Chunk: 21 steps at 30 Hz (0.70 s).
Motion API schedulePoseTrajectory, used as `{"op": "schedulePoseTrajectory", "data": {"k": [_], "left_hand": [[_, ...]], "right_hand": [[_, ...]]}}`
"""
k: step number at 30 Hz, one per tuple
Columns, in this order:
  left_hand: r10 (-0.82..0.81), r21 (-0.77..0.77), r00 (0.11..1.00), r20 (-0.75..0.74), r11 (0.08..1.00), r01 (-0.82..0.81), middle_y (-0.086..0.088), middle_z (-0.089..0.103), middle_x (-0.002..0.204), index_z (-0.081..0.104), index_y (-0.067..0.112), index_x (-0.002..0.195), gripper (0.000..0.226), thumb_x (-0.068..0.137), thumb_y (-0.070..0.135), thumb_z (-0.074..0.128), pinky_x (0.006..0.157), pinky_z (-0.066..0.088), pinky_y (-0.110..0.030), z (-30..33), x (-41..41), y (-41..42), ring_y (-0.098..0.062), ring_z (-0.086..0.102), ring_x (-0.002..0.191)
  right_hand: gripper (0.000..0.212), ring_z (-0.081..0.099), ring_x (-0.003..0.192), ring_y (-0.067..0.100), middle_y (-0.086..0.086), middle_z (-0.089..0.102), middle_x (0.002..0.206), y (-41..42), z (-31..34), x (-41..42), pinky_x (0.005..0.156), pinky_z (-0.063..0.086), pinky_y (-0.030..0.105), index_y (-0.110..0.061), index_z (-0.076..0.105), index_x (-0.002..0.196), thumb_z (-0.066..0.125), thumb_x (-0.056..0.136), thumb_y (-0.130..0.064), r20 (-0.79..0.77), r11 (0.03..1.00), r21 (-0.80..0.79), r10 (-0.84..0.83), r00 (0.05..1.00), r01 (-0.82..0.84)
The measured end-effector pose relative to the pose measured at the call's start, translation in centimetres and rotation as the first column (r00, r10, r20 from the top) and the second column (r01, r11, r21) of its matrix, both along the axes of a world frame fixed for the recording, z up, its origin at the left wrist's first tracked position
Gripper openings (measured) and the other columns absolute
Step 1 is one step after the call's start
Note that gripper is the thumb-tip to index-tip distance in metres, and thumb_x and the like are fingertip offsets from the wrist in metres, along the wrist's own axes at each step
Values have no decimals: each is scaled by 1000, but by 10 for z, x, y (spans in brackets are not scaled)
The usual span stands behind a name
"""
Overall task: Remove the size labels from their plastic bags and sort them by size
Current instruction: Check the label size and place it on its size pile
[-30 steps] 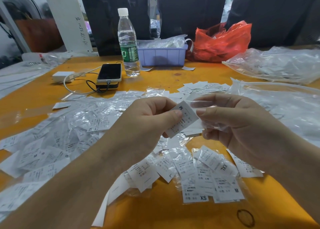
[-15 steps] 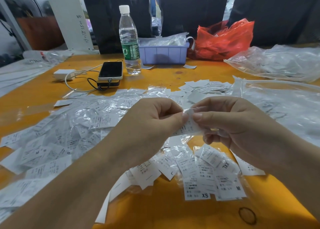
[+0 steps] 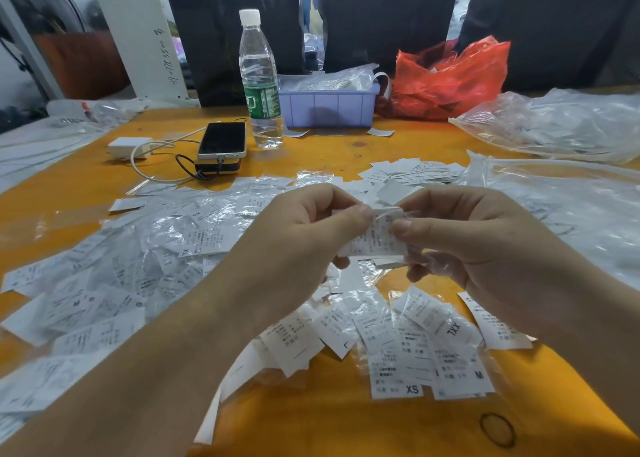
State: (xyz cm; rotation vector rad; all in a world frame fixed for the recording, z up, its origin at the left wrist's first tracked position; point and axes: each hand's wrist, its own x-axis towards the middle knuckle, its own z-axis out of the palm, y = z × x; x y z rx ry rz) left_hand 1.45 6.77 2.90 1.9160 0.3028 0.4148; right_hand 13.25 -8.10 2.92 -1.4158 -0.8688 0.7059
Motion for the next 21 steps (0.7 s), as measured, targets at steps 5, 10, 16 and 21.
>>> {"op": "schedulePoseTrajectory", "data": {"k": [5, 10, 16, 21], "left_hand": [[43, -21, 998, -41, 999, -44, 7, 62, 57, 68, 24, 64, 28, 90, 16, 61, 46, 40, -11, 5, 0, 5, -1, 51, 49], [19, 20, 999, -29, 1000, -18, 9, 63, 58, 70, 21, 73, 20, 90, 21, 61, 45, 39, -10, 4, 0, 2, 2, 50, 48], [38, 75, 999, -4, 996, -37, 7, 65, 63, 70, 20, 79, 25, 97, 23, 53, 47, 39, -11, 0, 0, 5, -1, 52, 52], [42, 121, 997, -58, 992, -35, 9, 62, 58, 69, 20, 77, 27, 98, 24, 52, 45, 38, -15, 1, -1, 8, -4, 48, 50]], "right_hand": [[14, 56, 55, 16, 8, 69, 74, -1, 0, 0, 57, 55, 31, -14, 73, 78, 71, 64, -12, 29, 994, 72, -82, 996, 80], [24, 63, 62, 17, 5, 72, 75, -2, -3, -1, 61, 58, 29, -12, 68, 99, 70, 80, 1, 229, 998, 15, -59, 972, 57], [31, 69, 71, 17, 8, 75, 84, -2, -5, -1, 64, 58, 30, -14, 62, 107, 71, 78, -7, 227, 999, -47, 9, 974, 2], [31, 66, 67, 19, 12, 74, 83, -3, -3, -1, 64, 58, 28, -16, 61, 109, 69, 82, -4, 232, 999, -38, -16, 973, 25]]}}
